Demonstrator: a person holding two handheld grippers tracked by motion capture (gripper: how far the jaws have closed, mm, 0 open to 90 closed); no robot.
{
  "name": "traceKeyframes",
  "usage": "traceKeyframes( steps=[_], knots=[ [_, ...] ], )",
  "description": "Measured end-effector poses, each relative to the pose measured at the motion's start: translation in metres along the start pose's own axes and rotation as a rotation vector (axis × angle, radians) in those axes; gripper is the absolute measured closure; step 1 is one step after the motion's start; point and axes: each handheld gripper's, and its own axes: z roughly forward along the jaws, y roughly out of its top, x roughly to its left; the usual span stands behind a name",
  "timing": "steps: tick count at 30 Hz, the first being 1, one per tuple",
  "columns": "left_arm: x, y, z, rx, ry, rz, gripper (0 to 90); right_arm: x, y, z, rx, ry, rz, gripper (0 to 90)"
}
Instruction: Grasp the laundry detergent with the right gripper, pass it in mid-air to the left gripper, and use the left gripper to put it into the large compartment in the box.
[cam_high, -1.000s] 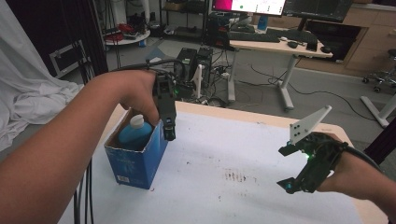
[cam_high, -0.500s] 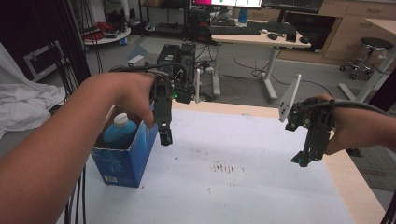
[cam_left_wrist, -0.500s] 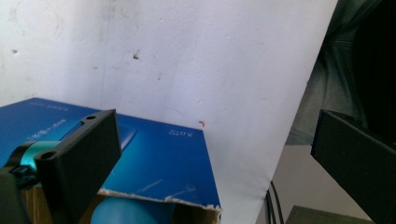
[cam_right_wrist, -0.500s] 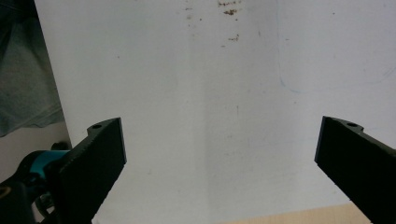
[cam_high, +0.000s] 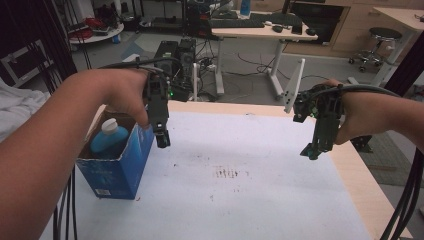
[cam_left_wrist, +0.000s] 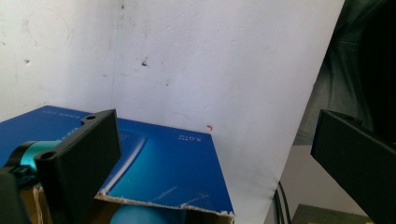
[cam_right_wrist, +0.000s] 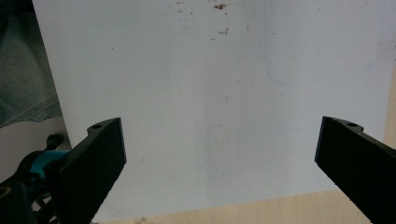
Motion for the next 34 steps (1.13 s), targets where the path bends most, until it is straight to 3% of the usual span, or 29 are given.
traceKeyframes(
  steps=[3, 10, 34],
  knots=[
    [0.0008, 0.0025, 0.0035, 0.021, -0.008, 0.009, 1.6, -0.0032, -0.0009, 0.002, 0.001, 0.004, -0.002, 1.1],
    [0.0018, 0.0048, 0.0039, 0.019, -0.015, 0.014, 1.6, -0.007, -0.0038, 0.0021, -0.002, 0.005, 0.006, 1.0],
    [0.0007, 0.0075, 0.0073, 0.034, -0.004, 0.008, 1.6, -0.004, -0.0021, 0.0021, 0.005, 0.0, 0.012, 1.0]
  ],
)
